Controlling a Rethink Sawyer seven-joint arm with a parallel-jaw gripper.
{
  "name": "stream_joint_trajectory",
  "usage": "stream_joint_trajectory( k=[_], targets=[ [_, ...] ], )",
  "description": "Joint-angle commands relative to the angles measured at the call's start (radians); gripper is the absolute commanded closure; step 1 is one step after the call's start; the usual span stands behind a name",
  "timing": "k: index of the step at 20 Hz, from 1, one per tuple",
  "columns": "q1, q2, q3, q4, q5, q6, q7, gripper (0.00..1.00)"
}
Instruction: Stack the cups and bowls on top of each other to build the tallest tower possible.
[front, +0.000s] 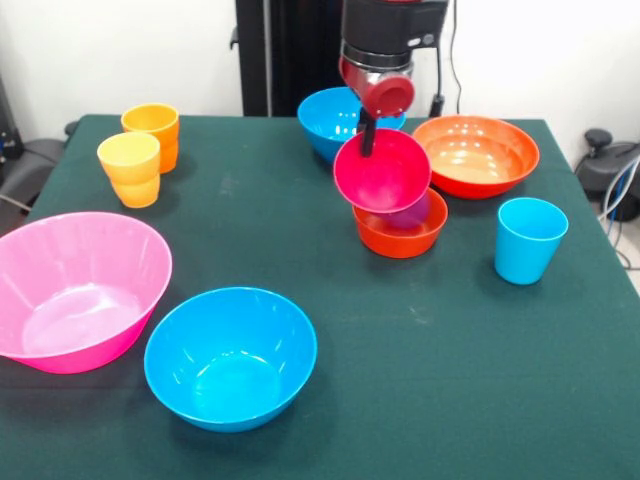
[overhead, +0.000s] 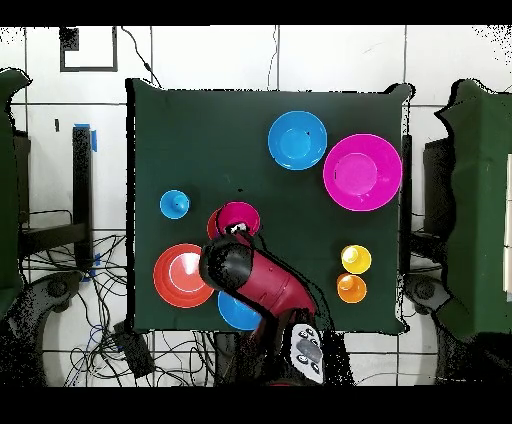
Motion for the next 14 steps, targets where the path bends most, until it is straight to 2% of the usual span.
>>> stream_joint_trajectory(
  k=[1,8,14],
  targets=[
    [0.048,0.031,0.011,-0.057,0.088,0.117,0.233,1.0],
    [0.072,0.04,-0.006,-0.062,0.122,0.123,0.217,1.0],
    [0.063,0.036,0.006,-0.048,0.139,0.117,0.204,1.0]
  ],
)
